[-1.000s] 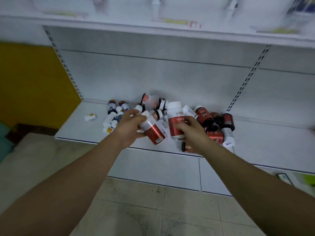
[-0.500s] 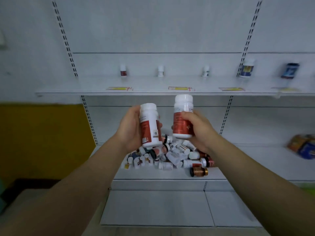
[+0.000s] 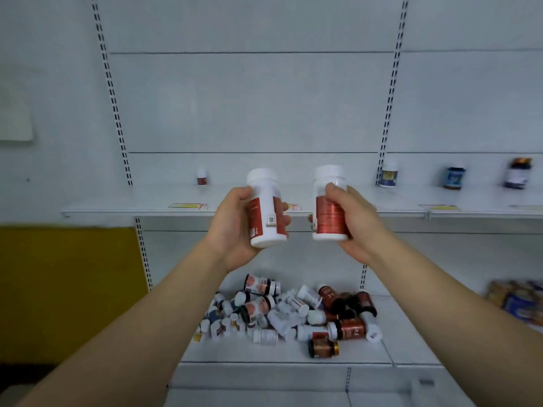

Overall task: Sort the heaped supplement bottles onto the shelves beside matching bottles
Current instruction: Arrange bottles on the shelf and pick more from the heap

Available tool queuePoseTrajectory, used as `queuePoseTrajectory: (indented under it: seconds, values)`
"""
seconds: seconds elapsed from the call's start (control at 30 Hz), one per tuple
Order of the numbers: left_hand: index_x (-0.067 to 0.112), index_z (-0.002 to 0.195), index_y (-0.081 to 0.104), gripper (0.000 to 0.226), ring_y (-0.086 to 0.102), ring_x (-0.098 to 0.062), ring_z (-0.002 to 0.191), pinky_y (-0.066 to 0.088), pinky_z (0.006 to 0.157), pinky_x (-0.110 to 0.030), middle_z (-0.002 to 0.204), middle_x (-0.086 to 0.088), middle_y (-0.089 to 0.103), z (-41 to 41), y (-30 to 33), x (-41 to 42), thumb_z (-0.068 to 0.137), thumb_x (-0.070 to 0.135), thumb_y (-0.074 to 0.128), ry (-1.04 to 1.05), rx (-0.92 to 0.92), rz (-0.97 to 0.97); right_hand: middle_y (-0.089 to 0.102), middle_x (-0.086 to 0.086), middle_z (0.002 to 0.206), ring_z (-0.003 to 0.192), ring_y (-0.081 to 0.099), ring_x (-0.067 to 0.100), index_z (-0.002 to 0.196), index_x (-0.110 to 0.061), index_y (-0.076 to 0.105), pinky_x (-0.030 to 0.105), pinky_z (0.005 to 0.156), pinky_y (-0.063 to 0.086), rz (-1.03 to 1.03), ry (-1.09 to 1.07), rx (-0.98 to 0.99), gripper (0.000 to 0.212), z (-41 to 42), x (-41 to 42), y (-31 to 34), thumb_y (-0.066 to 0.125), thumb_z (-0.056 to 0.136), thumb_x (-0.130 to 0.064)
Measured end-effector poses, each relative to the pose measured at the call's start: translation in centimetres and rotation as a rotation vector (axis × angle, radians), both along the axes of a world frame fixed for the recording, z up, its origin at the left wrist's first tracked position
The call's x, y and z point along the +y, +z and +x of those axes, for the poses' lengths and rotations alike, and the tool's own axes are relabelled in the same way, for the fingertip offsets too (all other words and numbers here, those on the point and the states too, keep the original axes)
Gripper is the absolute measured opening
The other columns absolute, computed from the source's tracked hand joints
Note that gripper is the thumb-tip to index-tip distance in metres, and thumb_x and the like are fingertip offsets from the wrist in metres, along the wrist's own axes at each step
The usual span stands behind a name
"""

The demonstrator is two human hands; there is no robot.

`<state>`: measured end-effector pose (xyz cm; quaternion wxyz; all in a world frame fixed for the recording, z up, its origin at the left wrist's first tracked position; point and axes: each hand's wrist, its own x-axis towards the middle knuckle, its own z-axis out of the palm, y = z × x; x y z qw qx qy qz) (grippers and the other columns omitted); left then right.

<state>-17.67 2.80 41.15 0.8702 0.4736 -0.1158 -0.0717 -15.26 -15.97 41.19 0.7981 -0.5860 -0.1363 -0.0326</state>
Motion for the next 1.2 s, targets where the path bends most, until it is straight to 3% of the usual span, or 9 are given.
queuePoseTrajectory:
  seconds: [0.1,0.2,0.37,0.5,0.6,0.8,0.9,1.07,1.2]
  values:
    - [0.006,0.121,0.045,0.03,0.066,-0.027,0.071,0.058,0.061,-0.04,0.092,-0.015,0.059,0.7,-0.2,-4.4,0.093,0.015,0.045,0.009,-0.044,0.043,0.064,0.013,0.082,0.069,0.064,0.029,0.103,-0.012,0.056,0.038,0.063,0.052,0.03,-0.055,0.038,0.016,-0.1,-4.3,0.2,0.048,0.095,-0.023]
    - [0.013,0.112,0.051,0.018,0.063,-0.027,0.075,0.055,0.074,-0.047,0.09,-0.013,0.06,1.6,-0.6,-9.4,0.095,0.017,0.044,-0.062,-0.066,0.089,0.063,0.012,0.076,0.062,0.063,0.026,0.104,-0.007,0.057,0.033,0.06,0.049,0.077,-0.104,0.095,0.029,-0.6,-9.5,0.0,0.045,0.094,-0.031]
    - [0.005,0.115,0.056,0.038,0.065,-0.026,0.078,0.052,0.073,-0.041,0.095,-0.01,0.066,4.1,-1.9,-17.7,0.091,0.026,0.036,-0.271,0.031,0.094,0.06,0.009,0.072,0.057,0.062,0.022,0.095,-0.018,0.053,0.032,0.056,0.052,0.014,-0.283,0.063,0.003,-1.7,-17.9,-1.5,0.055,0.093,-0.019]
    - [0.005,0.105,0.058,0.037,0.063,-0.022,0.07,0.053,0.061,-0.033,0.091,-0.011,0.065,5.9,-2.7,-23.9,0.086,0.035,0.047,-0.422,0.039,0.11,0.066,0.015,0.081,0.067,0.067,0.024,0.103,-0.015,0.055,0.035,0.059,0.054,-0.019,-0.432,0.112,0.011,-2.6,-23.4,-2.4,0.054,0.094,-0.021]
    - [0.004,0.12,0.049,0.052,0.065,-0.02,0.065,0.056,0.056,-0.031,0.086,-0.011,0.066,7.4,-3.3,-28.5,0.077,0.033,0.056,-0.513,0.038,0.105,0.069,0.017,0.085,0.068,0.068,0.024,0.11,-0.008,0.056,0.036,0.065,0.055,0.043,-0.544,0.211,0.025,-3.5,-27.1,-2.8,0.05,0.095,-0.027]
    - [0.001,0.136,0.035,0.057,0.068,-0.026,0.066,0.057,0.057,-0.035,0.081,-0.014,0.068,8.1,-4.8,-39.0,0.088,0.029,0.05,-0.733,-0.002,0.127,0.065,0.009,0.071,0.061,0.06,0.022,0.101,-0.005,0.058,0.032,0.059,0.051,0.112,-0.777,0.266,0.029,-7.1,-35.2,-3.9,0.046,0.096,-0.03]
    - [-0.001,0.131,0.039,0.05,0.065,-0.025,0.061,0.055,0.055,-0.034,0.08,-0.016,0.065,7.0,-5.6,-45.5,0.093,0.03,0.046,-0.833,0.008,0.182,0.062,0.014,0.084,0.066,0.061,0.024,0.112,-0.013,0.054,0.033,0.058,0.052,0.028,-0.894,0.245,0.03,-9.8,-39.9,-4.6,0.052,0.094,-0.037]
    - [0.001,0.115,0.054,0.043,0.063,-0.025,0.067,0.054,0.056,-0.033,0.085,-0.015,0.063,4.1,-6.1,-58.1,0.093,0.035,0.037,-0.998,0.035,0.209,0.061,0.014,0.08,0.064,0.063,0.023,0.111,-0.015,0.054,0.034,0.055,0.054,0.001,-1.005,0.151,0.02,-15.0,-49.9,-4.9,0.057,0.092,-0.024]
    - [0.004,0.112,0.055,0.036,0.063,-0.027,0.072,0.05,0.082,-0.045,0.083,-0.014,0.067,1.6,-6.3,-68.7,0.095,0.029,0.036,-1.036,0.005,0.196,0.063,0.013,0.078,0.063,0.064,0.023,0.112,-0.014,0.054,0.035,0.057,0.054,0.029,-1.068,0.145,0.025,-18.1,-59.4,-4.7,0.058,0.091,-0.025]
